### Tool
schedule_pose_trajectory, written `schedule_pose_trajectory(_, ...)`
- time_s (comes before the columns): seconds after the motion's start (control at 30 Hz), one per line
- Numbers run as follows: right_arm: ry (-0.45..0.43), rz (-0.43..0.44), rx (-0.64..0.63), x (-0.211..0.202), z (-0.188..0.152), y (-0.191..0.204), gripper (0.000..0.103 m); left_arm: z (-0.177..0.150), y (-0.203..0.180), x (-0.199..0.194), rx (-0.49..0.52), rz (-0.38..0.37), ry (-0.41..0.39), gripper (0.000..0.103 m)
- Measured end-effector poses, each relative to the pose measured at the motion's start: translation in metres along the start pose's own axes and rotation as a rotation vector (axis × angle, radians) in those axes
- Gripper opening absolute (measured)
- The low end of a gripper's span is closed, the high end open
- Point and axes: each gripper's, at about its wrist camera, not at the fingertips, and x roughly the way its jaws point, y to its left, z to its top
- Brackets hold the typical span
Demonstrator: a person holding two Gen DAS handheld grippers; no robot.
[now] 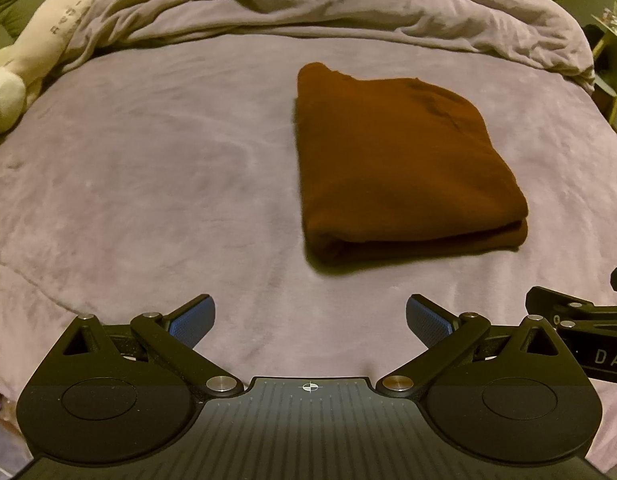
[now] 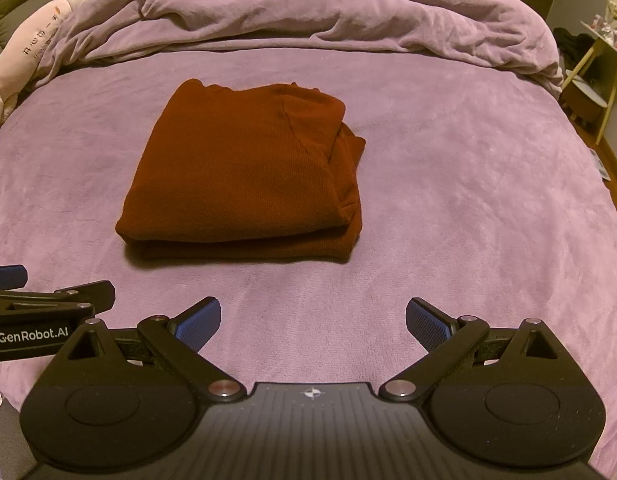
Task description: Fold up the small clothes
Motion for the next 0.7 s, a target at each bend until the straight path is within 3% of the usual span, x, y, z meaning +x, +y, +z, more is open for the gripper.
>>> schedule_pose_trajectory(0.7, -0.009, -0.005, -0.002, -0.0038, -0.0013, -0.0023, 0.099, -0.0033, -0.0091, -0.0032, 0.043, -0.002, -0.011, 0.103)
